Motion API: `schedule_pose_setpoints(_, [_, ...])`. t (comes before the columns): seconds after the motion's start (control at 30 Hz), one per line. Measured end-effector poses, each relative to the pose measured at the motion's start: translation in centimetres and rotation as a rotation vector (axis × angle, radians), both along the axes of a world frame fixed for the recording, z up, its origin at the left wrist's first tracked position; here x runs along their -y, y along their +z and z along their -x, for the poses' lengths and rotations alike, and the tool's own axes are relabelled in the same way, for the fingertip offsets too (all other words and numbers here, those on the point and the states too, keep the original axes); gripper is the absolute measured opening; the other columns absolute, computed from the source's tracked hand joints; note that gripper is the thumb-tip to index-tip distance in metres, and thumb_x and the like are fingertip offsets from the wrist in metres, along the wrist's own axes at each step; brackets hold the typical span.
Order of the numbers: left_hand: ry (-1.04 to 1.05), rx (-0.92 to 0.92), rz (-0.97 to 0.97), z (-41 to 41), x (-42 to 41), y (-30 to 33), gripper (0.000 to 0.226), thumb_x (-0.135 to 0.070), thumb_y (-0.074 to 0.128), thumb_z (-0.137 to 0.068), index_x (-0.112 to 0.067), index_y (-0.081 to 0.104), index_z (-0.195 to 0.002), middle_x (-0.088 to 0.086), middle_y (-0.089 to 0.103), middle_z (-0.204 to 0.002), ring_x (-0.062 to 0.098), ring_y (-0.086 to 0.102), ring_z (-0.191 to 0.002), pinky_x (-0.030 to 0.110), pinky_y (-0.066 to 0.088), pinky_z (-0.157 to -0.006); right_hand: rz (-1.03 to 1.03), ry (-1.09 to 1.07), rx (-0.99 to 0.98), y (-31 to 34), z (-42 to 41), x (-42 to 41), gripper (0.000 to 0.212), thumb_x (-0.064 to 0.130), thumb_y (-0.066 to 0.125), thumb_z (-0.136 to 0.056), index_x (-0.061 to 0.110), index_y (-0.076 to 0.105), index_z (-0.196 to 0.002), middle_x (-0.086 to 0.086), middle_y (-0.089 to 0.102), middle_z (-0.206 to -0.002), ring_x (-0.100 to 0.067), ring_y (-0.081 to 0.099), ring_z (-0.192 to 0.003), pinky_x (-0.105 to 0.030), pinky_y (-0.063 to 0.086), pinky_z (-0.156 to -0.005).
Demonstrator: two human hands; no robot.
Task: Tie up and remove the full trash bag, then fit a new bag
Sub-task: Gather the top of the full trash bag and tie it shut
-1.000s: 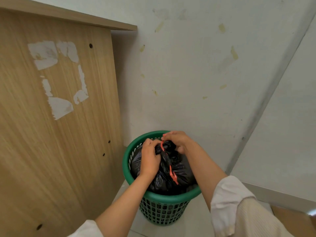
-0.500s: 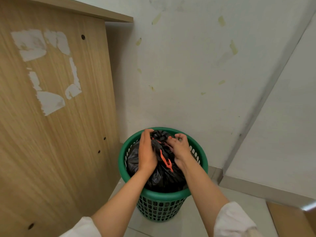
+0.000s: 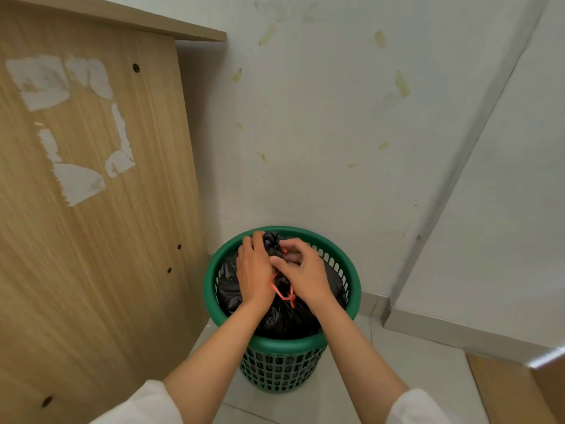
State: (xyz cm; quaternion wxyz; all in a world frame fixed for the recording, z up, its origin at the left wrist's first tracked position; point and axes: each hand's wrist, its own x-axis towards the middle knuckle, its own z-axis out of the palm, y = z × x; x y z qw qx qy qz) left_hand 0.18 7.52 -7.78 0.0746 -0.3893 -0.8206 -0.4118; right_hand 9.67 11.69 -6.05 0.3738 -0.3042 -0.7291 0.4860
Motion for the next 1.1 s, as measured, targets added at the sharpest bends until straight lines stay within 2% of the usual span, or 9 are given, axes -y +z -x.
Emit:
schedule_pose_setpoints(0.17, [-0.417,0.165,-0.005,2.2,2.2,0.7,0.054,0.009,0.047,-0.078,-0.013,0.042,-0.128,0.002,0.042,-0.116,0.019,0.043,-0.114,0.034,0.036,-0.102,-0.018,-0.038,-0.056,-0.2,-0.3,-0.3,0.022,-0.006,0.064,-0.084,0.011,0.068,-0.097,0.006,0.068,-0.095,0.005,0.064,-0.083,-0.013,0.051,-0.082])
schedule_pose_setpoints(0.3, [-0.639,0.294,0.178,4.0,4.8,2.8,0.062,-0.038,0.050,-0.081,-0.020,0.036,-0.138,-0.005,0.036,-0.134,0.007,0.035,-0.125,0.027,0.027,-0.109,-0.040,-0.058,-0.063,0.0,0.3,-0.4,0.025,-0.009,0.061,-0.082,0.013,0.068,-0.091,0.002,0.070,-0.093,0.003,0.064,-0.083,-0.013,0.051,-0.082])
schedule_pose_setpoints(0.37, [-0.576,0.201,0.069,4.0,4.9,3.3,0.054,-0.047,0.053,-0.084,-0.020,0.045,-0.131,-0.010,0.036,-0.133,0.001,0.036,-0.123,0.018,0.028,-0.105,-0.074,-0.031,-0.071,0.3,0.6,-0.1,0.024,-0.008,0.062,-0.082,0.014,0.067,-0.090,0.003,0.070,-0.091,0.005,0.064,-0.083,-0.010,0.049,-0.079])
schedule_pose_setpoints(0.47, [-0.562,0.029,-0.095,3.4,3.3,3.7,0.030,-0.029,0.059,-0.091,-0.016,0.052,-0.118,-0.007,0.050,-0.118,0.003,0.048,-0.110,0.007,0.032,-0.093,-0.077,0.005,-0.096,0.7,0.7,0.0,0.025,-0.002,0.066,-0.083,0.020,0.057,-0.091,0.000,0.068,-0.089,-0.005,0.066,-0.085,-0.014,0.050,-0.078])
schedule_pose_setpoints(0.6, [-0.623,0.029,-0.005,3.1,1.3,3.2,0.011,-0.013,0.055,-0.091,-0.019,0.058,-0.099,-0.001,0.061,-0.101,0.011,0.055,-0.096,0.022,0.040,-0.084,0.012,0.028,-0.127,0.6,-0.7,-0.5,0.038,-0.004,0.068,-0.080,0.021,0.042,-0.091,-0.010,0.061,-0.090,-0.017,0.067,-0.086,-0.023,0.053,-0.080])
schedule_pose_setpoints(0.73, [-0.640,0.024,0.078,2.9,1.6,2.4,0.014,-0.010,0.053,-0.088,-0.021,0.059,-0.095,-0.003,0.060,-0.096,0.009,0.054,-0.092,0.014,0.037,-0.077,0.058,0.108,-0.094,0.6,-2.6,-0.4,0.022,0.008,0.066,-0.087,0.014,0.047,-0.096,-0.009,0.058,-0.095,-0.014,0.064,-0.086,-0.023,0.052,-0.080])
schedule_pose_setpoints(0.83, [-0.628,0.000,0.101,3.3,1.7,2.2,0.016,-0.011,0.053,-0.088,-0.021,0.061,-0.096,-0.004,0.060,-0.094,0.009,0.054,-0.090,0.015,0.037,-0.077,-0.086,0.109,-0.079,0.9,-4.2,0.8,0.010,0.019,0.057,-0.093,0.016,0.051,-0.101,-0.001,0.060,-0.103,-0.012,0.063,-0.101,-0.027,0.050,-0.091])
schedule_pose_setpoints(1.0, [-0.610,-0.015,0.137,3.4,1.6,2.3,0.015,-0.013,0.052,-0.089,-0.022,0.065,-0.090,0.001,0.059,-0.090,0.012,0.053,-0.086,0.025,0.036,-0.074,-0.572,0.199,0.212,0.0,-6.9,3.1,0.037,0.045,0.067,-0.083,0.021,0.051,-0.106,0.009,0.047,-0.121,-0.006,0.045,-0.117,-0.015,0.039,-0.097])
schedule_pose_setpoints(1.1, [-0.602,-0.018,0.144,3.4,1.6,2.4,0.015,-0.015,0.050,-0.090,-0.021,0.064,-0.089,0.001,0.058,-0.090,0.013,0.052,-0.086,0.026,0.035,-0.075,-0.695,0.158,0.237,-1.3,-6.9,2.9,0.024,0.038,0.064,-0.088,0.018,0.058,-0.098,0.010,0.045,-0.129,-0.004,0.043,-0.120,-0.019,0.040,-0.097])
